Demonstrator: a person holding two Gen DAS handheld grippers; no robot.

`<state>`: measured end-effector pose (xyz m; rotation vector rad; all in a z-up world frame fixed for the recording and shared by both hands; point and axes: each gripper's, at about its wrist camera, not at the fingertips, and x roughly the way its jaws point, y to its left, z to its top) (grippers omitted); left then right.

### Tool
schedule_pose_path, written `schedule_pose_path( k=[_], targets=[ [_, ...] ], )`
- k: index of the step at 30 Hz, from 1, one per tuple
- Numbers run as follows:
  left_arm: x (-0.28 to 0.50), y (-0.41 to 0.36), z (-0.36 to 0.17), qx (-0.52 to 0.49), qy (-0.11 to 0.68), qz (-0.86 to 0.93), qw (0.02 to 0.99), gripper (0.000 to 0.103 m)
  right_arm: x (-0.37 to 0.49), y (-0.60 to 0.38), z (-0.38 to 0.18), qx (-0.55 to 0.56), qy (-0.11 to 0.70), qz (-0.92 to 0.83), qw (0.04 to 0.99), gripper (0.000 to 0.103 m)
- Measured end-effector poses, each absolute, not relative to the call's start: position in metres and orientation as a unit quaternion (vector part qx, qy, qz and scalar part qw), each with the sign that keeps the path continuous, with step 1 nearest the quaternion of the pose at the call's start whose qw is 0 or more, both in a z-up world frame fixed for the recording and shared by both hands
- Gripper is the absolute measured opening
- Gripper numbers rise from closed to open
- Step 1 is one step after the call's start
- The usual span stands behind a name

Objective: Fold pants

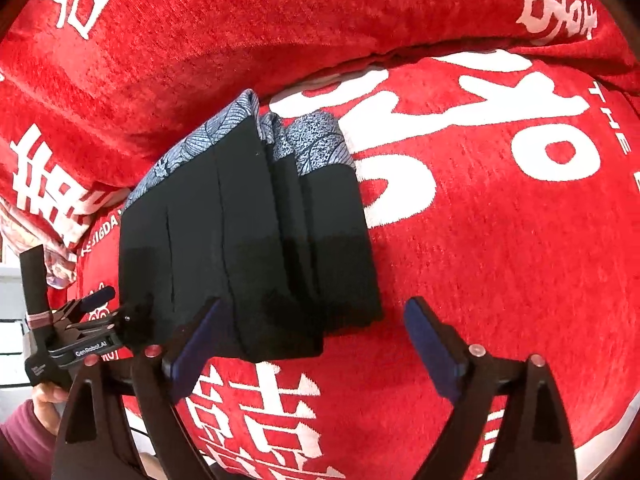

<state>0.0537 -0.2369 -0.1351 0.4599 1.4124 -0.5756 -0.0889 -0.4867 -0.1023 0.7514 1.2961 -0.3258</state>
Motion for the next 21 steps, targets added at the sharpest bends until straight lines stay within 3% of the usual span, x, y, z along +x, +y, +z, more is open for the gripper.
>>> schedule_pose_path(
  k=[21],
  targets=[
    [0.086,-0.228,-0.142,0.172,0.658,-0.274,0.68,0.102,-0.076,-0.505,-0.129,0.361,0.623,-0.094,0.687,0.093]
  ],
)
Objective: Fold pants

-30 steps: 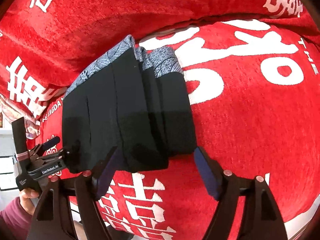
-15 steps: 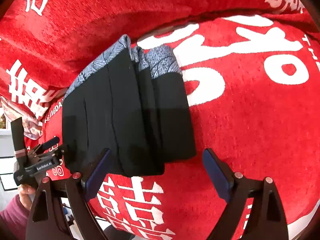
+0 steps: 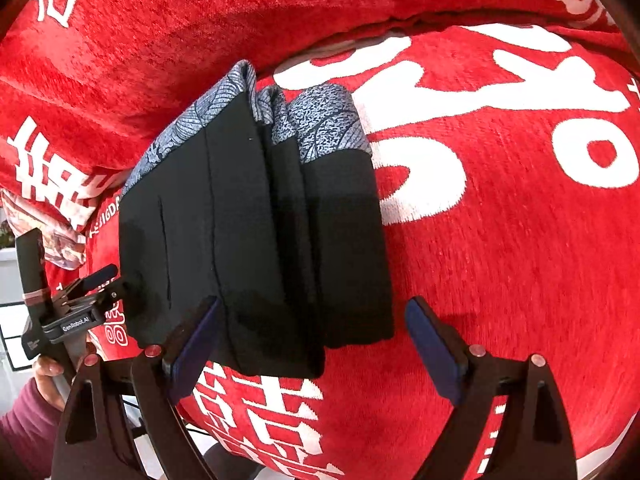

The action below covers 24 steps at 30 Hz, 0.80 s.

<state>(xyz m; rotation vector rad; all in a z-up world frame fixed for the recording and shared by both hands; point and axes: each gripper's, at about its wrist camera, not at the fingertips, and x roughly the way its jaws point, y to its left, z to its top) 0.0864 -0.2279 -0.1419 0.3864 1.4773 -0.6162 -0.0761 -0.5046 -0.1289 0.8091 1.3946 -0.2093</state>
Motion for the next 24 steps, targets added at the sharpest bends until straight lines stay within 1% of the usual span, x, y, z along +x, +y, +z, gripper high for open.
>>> schedule_pose_path(
  k=[5,13,24],
  targets=[
    [0.096,-0.223,-0.145,0.156,0.666,-0.295,0.667,0.102,-0.072,-0.507,-0.133,0.367,0.624,-0.071,0.686,0.093],
    [0.126,-0.202,-0.164,0.08,0.7,-0.325,0.63,0.102,-0.066,-0.525,-0.141,0.395,0.608,-0.023,0.688,0.093],
    [0.111,-0.239,-0.185,0.07,0.701,-0.368,0.607,0.102,-0.05,-0.547,-0.173,0.441,0.59,0.019,0.676,0.093]
  ],
)
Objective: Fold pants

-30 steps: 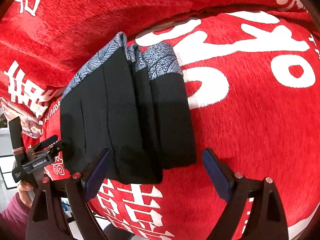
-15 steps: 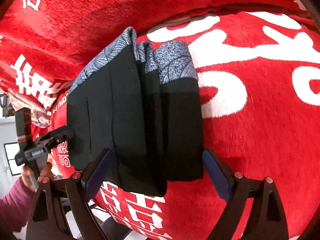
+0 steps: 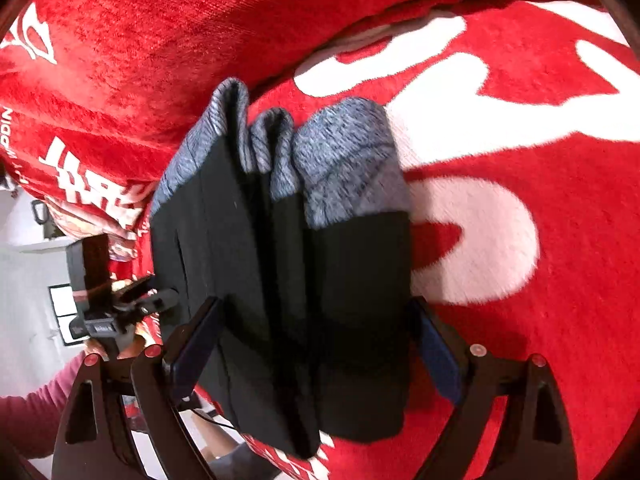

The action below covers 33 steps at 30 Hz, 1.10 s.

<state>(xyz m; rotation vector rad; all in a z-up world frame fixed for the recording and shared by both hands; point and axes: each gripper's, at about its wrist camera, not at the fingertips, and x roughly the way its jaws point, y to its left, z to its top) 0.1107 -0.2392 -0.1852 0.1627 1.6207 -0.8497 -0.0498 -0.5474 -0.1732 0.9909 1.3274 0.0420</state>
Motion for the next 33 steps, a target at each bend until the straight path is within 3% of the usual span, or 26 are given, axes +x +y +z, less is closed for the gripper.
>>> schedule_pose_path(
  k=[4,6,7,11,13,15,23,33],
  targets=[
    [0.112,-0.241,-0.189,0.055,0.706,-0.356,0.61,0.102,-0.043,-0.551,-0.177,0.45,0.588,0.01,0.672,0.093],
    [0.111,-0.239,-0.187,0.057,0.705,-0.353,0.613,0.102,-0.045,-0.554,-0.176,0.453,0.591,-0.001,0.668,0.088],
    [0.11,-0.239,-0.186,0.059,0.702,-0.349,0.618,0.102,-0.046,-0.554,-0.175,0.448,0.596,-0.01,0.667,0.08],
    [0.099,-0.236,-0.162,0.061,0.673,-0.368,0.639,0.077,-0.05,-0.552,-0.163,0.446,0.59,0.002,0.673,0.055],
    [0.096,-0.239,-0.152,0.061,0.664,-0.376,0.643,0.065,-0.054,-0.554,-0.156,0.452,0.582,0.007,0.676,0.05],
    [0.094,-0.235,-0.141,0.054,0.661,-0.382,0.644,0.059,-0.057,-0.553,-0.15,0.463,0.573,0.005,0.676,0.049],
    [0.07,-0.21,-0.107,0.06,0.66,-0.389,0.64,0.059,-0.08,-0.527,-0.118,0.492,0.551,0.034,0.674,0.048],
    [0.026,-0.152,-0.131,0.111,0.681,-0.349,0.634,0.059,-0.116,-0.463,-0.121,0.501,0.563,0.031,0.656,0.048]
  ],
)
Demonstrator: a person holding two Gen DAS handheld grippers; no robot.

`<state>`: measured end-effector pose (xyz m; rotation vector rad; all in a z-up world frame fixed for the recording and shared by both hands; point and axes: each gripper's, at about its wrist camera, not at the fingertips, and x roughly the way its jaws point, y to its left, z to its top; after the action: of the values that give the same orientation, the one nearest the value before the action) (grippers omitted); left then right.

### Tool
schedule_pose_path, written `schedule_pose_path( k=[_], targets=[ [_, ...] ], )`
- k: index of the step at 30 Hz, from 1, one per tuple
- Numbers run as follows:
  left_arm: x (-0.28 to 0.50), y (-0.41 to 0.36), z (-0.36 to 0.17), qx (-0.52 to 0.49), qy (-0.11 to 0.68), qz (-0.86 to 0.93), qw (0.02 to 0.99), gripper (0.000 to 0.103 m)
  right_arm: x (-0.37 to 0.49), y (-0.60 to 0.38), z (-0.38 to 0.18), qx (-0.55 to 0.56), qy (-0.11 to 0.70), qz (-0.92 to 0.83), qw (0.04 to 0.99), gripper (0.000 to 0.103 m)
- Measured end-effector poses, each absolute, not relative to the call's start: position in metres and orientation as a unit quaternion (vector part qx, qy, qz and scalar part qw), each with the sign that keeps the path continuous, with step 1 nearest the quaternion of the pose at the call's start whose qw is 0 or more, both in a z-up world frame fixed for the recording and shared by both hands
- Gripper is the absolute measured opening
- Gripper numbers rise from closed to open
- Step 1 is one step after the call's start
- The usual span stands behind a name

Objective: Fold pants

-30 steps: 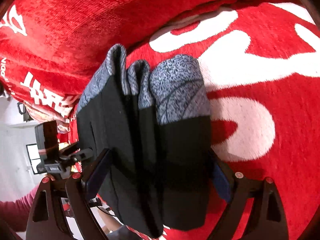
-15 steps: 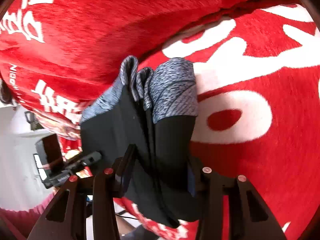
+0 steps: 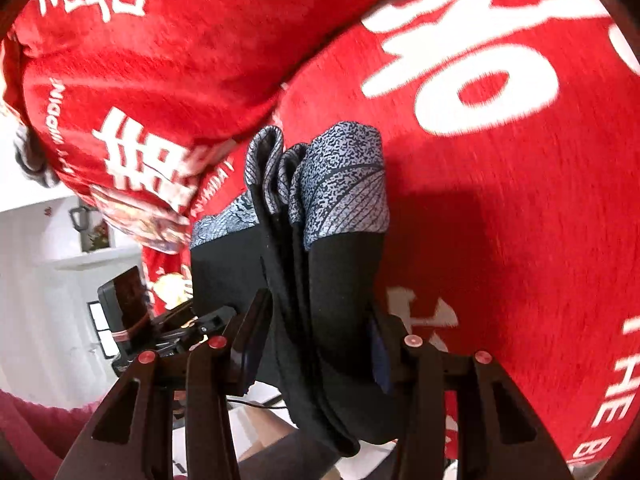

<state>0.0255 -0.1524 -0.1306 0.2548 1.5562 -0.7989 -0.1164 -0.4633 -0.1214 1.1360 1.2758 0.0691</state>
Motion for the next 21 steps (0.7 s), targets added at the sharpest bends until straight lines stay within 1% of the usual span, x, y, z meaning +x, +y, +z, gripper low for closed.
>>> schedule_pose_path(
  k=[1,3,4,5,7,8,10,12,13,18,21],
  targets=[
    [0.025,-0.146,-0.136,0.114,0.683,-0.341,0.635,0.06,-0.119,-0.459,-0.126,0.49,0.573,0.021,0.656,0.048],
    [0.024,-0.139,-0.145,0.126,0.674,-0.316,0.656,0.084,-0.121,-0.456,-0.133,0.462,0.59,-0.004,0.663,0.048],
    [0.024,-0.139,-0.148,0.135,0.672,-0.306,0.661,0.087,-0.121,-0.455,-0.136,0.452,0.595,-0.017,0.664,0.052],
    [0.024,-0.139,-0.151,0.141,0.673,-0.3,0.661,0.088,-0.121,-0.456,-0.138,0.446,0.599,-0.028,0.664,0.056],
    [0.024,-0.14,-0.15,0.138,0.676,-0.292,0.662,0.091,-0.119,-0.454,-0.14,0.426,0.612,-0.051,0.664,0.06],
    [0.024,-0.141,-0.148,0.145,0.674,-0.282,0.668,0.095,-0.124,-0.457,-0.138,0.413,0.617,-0.059,0.667,0.061],
    [0.023,-0.141,-0.145,0.157,0.667,-0.269,0.677,0.095,-0.122,-0.452,-0.132,0.386,0.624,-0.071,0.676,0.062],
    [0.019,-0.142,-0.143,0.173,0.664,-0.254,0.682,0.095,-0.123,-0.447,-0.126,0.366,0.632,-0.085,0.678,0.067],
    [0.017,-0.141,-0.141,0.18,0.665,-0.248,0.681,0.095,-0.121,-0.445,-0.125,0.358,0.638,-0.093,0.676,0.071],
    [0.003,-0.146,-0.127,0.222,0.665,-0.225,0.677,0.095,-0.132,-0.445,-0.115,0.358,0.653,-0.121,0.657,0.073],
    [-0.008,-0.147,-0.11,0.228,0.662,-0.219,0.68,0.095,-0.133,-0.438,-0.1,0.329,0.663,-0.125,0.661,0.078]
  ],
)
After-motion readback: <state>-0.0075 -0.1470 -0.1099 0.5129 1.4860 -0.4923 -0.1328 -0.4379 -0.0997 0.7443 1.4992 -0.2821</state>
